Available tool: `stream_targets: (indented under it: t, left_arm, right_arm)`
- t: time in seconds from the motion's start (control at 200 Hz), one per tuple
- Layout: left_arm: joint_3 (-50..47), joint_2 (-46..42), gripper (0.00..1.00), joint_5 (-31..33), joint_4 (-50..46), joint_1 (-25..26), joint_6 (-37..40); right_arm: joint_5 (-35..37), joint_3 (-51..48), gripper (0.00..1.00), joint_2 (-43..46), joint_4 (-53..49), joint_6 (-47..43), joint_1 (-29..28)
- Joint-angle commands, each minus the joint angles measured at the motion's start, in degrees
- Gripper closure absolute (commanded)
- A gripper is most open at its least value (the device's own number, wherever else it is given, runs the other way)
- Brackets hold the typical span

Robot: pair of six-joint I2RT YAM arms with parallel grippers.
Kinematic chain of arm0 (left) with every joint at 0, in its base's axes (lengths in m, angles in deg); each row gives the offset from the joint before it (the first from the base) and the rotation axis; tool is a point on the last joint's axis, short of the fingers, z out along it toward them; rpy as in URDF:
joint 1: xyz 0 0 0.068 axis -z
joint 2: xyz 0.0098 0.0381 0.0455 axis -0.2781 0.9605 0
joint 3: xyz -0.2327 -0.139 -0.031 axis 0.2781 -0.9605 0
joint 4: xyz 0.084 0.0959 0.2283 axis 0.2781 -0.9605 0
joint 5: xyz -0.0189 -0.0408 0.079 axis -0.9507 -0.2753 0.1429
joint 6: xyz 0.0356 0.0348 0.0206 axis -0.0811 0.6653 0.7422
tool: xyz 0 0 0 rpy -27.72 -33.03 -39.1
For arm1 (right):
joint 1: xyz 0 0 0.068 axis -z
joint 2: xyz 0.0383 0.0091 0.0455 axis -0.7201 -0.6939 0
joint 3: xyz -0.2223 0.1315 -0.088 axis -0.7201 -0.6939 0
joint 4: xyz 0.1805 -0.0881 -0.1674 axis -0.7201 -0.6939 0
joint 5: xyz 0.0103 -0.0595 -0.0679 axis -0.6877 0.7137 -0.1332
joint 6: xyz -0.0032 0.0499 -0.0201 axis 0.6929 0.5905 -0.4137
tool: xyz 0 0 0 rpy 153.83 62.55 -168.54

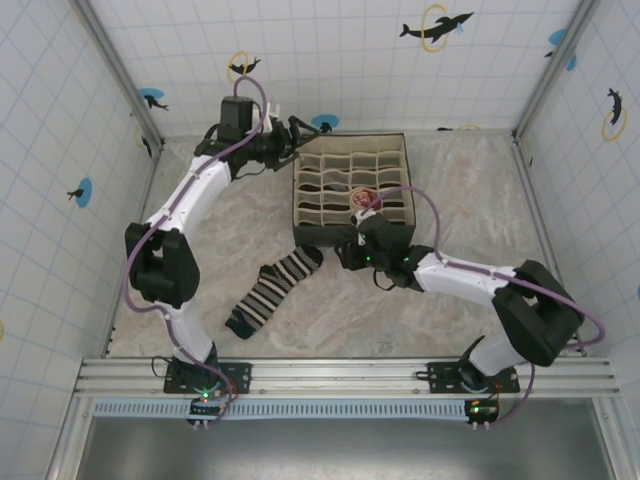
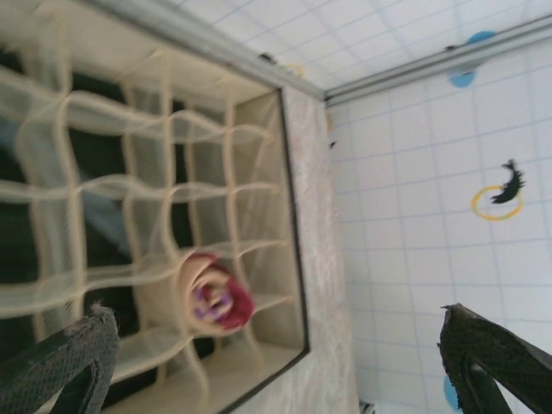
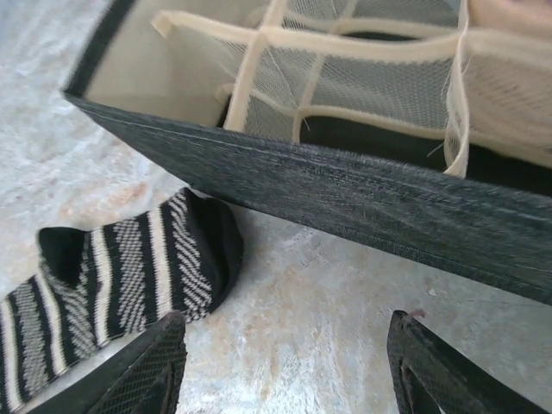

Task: Roll the socks

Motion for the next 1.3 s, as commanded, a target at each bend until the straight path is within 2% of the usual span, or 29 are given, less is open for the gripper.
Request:
stream_targets:
  t: [0.0,0.06,0.41,0.626,0.696,0.976,1.296]
  left_arm:
    - [-7.33,-3.93,0.03,1.74,-3.1,-1.13,3.91]
    - [-11.56,-6.23,0.03,2.46,-2.57,-1.59,4.34]
    - [-28.43,-13.92,0.03,7.09,-4.36,-2.08,9.73]
    - [-36.58,-17.41,0.03,9.34,-6.12,-2.08,12.43]
    - [-39.36,-18.78,0.03,9.8,-6.71,-2.08,12.87]
    - [-44.14,-24.79,0.03,10.22,-8.94,-2.08,13.11]
    - [-46.44,-28.23,0.03,11.01,-11.21,-2.03,13.68]
  right_arm:
    - [3.13,4.49,0.36,-4.43,3.64,2.54,-0.37]
    - [4.37,6.47,0.36,-7.19,3.72,3.61,0.17]
    - [0.86,18.77,0.34,-21.18,5.05,6.07,6.37]
    - [-3.14,28.72,0.35,-27.99,3.53,4.99,10.51]
    - [-6.7,30.56,0.36,-28.77,2.18,4.09,11.17]
    - [-21.84,20.67,0.38,-21.5,3.62,2.16,9.41]
    - [-26.4,12.78,0.4,-18.69,5.23,5.64,4.93]
